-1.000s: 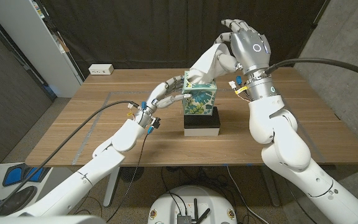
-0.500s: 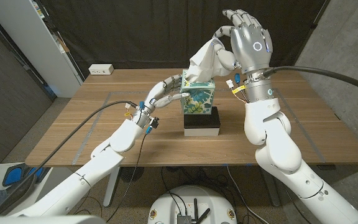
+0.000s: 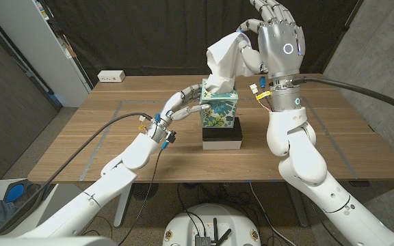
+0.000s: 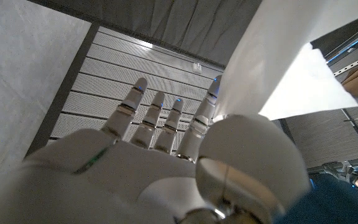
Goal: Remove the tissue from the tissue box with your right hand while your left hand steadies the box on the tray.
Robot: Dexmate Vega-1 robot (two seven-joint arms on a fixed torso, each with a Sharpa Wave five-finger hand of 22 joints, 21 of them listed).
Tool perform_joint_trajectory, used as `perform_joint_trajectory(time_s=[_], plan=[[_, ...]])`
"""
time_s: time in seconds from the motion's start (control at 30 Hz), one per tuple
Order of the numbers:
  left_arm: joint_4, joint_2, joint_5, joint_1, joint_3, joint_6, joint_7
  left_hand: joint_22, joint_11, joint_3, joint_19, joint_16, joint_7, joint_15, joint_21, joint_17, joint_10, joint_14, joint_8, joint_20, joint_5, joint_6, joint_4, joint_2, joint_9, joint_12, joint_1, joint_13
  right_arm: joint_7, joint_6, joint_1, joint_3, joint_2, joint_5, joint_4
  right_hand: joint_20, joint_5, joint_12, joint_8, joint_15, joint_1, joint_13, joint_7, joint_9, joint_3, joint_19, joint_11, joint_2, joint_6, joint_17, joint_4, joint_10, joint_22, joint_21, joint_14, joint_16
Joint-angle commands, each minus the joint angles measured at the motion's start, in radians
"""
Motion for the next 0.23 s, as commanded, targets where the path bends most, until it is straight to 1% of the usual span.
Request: perform_joint_trajectory(time_s=[0.03,0.07,0.17,0.23], plan=[[-0.002,-0.003,0.012,0.000,0.001,0.007,0.011,0.005,-0.004,0.003,-0.002,0.000,0.008,-0.018,0.002,0.001,0.005,0.004,0.007,0.001,0.006,0.014,0.000,0.093,0.006,-0.002,0.090,0.002,-0.065,0.011,-0.006,0.022,-0.011,0.047,0.001,0.008,-0.006,-0.003,-0.005,-0.043,-0.010,0.002,-0.006,0.002,-0.003,0.004,-0.016,-0.003,0.001,0.004,-0.002,0.004,0.004,0.001,0.013,0.011],[0.004,-0.002,0.009,-0.003,0.002,-0.002,0.006,0.005,-0.007,0.003,-0.002,0.000,0.009,-0.018,0.002,0.001,0.006,0.004,0.007,0.001,0.006,0.015,0.000,0.093,0.006,-0.001,0.090,0.002,-0.077,0.014,-0.005,0.021,-0.009,0.053,0.004,0.008,-0.006,-0.002,-0.005,-0.045,-0.010,0.003,-0.006,0.001,-0.003,0.005,-0.016,-0.002,0.001,0.005,-0.003,0.006,0.004,0.001,0.013,0.011],[0.009,-0.004,0.002,0.000,0.000,-0.007,0.008,0.005,-0.004,0.003,-0.002,0.000,0.008,-0.018,0.003,0.001,0.005,0.004,0.007,0.002,0.006,0.016,0.000,0.093,0.006,-0.002,0.091,0.002,-0.097,0.014,0.004,0.010,-0.002,0.049,0.024,0.009,-0.007,-0.002,-0.006,-0.045,-0.011,0.003,-0.006,0.001,-0.004,0.006,-0.016,-0.002,0.000,0.005,-0.003,0.007,0.004,0.002,0.015,0.012],[0.010,-0.004,0.007,-0.001,-0.001,-0.006,0.010,0.005,-0.004,0.003,-0.002,0.000,0.008,-0.018,0.003,0.001,0.005,0.004,0.008,0.002,0.006,0.017,0.000,0.094,0.006,-0.002,0.091,0.002,-0.098,0.012,0.006,0.007,-0.001,0.050,0.027,0.010,-0.007,-0.003,-0.007,-0.048,-0.011,0.003,-0.006,0.000,-0.004,0.007,-0.017,-0.002,0.000,0.006,-0.003,0.007,0.004,0.002,0.016,0.013]])
